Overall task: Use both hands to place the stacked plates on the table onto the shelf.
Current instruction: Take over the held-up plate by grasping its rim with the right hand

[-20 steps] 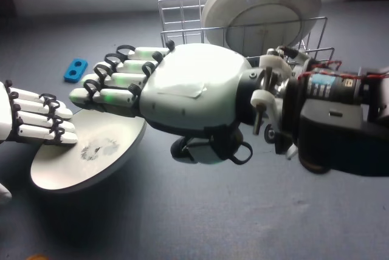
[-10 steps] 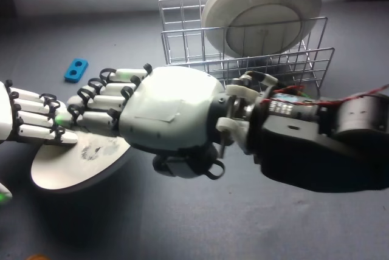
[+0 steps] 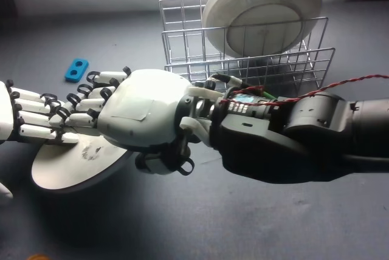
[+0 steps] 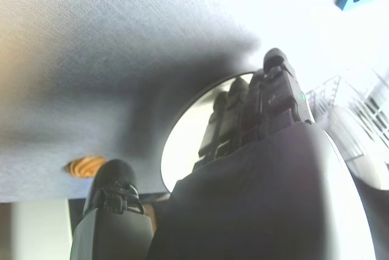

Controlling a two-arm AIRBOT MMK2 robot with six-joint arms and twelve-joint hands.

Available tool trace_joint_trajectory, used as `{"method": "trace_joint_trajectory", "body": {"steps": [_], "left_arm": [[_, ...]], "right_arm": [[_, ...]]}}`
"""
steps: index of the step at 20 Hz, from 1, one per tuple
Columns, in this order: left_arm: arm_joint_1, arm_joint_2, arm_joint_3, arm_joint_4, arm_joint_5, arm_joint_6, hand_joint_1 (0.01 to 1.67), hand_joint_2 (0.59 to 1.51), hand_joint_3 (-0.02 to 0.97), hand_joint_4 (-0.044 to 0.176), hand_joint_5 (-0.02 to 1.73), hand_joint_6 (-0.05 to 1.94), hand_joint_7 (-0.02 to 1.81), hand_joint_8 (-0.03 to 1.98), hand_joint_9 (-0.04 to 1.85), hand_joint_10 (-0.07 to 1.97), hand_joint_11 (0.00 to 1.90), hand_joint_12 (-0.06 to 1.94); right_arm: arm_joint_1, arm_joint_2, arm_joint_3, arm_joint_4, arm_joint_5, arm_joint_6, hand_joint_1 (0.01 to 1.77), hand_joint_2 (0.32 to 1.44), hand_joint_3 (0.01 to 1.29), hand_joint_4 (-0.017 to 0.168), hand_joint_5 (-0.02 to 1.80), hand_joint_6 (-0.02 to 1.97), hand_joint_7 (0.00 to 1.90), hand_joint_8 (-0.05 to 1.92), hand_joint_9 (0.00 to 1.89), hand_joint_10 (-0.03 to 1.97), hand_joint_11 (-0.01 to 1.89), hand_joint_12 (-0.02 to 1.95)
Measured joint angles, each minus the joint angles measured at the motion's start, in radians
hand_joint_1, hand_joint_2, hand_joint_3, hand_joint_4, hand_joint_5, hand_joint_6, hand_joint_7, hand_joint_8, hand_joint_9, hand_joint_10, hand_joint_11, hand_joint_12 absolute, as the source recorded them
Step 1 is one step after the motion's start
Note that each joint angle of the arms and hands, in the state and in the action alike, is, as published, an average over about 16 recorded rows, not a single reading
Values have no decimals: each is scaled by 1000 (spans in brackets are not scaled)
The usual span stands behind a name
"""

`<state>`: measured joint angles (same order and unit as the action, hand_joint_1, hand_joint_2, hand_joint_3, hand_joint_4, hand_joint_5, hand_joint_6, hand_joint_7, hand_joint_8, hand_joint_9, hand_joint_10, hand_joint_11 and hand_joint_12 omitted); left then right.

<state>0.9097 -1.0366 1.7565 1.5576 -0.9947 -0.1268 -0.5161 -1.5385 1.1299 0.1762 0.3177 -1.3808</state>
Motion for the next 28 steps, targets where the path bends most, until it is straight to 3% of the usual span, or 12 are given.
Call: {"method": "trace_joint_trajectory", "body": {"steps": [11, 18, 23, 28], "left_arm": [[0, -1, 0, -1, 0, 0, 25, 1134, 17, -6, 24, -30, 22, -5, -18, -35, 22, 7], [0, -1, 0, -1, 0, 0, 25, 1135, 16, -6, 27, -30, 24, -5, -18, -35, 22, 7], [-1, -2, 0, 0, -1, 0, 25, 1136, 16, -6, 30, -30, 27, -5, -18, -35, 22, 7], [-1, -2, 0, 0, -1, -1, 25, 1137, 16, -6, 34, -30, 29, -5, -17, -35, 22, 7]], "right_arm": [[-22, -96, 83, 2, 5, -43, 1364, 1018, 12, -1, 214, 10, 206, 11, 264, 11, 19, 909], [-35, -124, 114, 3, 13, -63, 1265, 1047, 12, 2, 298, 10, 279, 11, 316, 11, 25, 991], [-38, -131, 122, 1, 18, -73, 1156, 1072, 12, 2, 435, 9, 428, 11, 439, 16, 95, 1062], [-38, -133, 125, -5, 35, -80, 1080, 1085, 12, 0, 617, 91, 660, 32, 673, 33, 300, 1101]]}}
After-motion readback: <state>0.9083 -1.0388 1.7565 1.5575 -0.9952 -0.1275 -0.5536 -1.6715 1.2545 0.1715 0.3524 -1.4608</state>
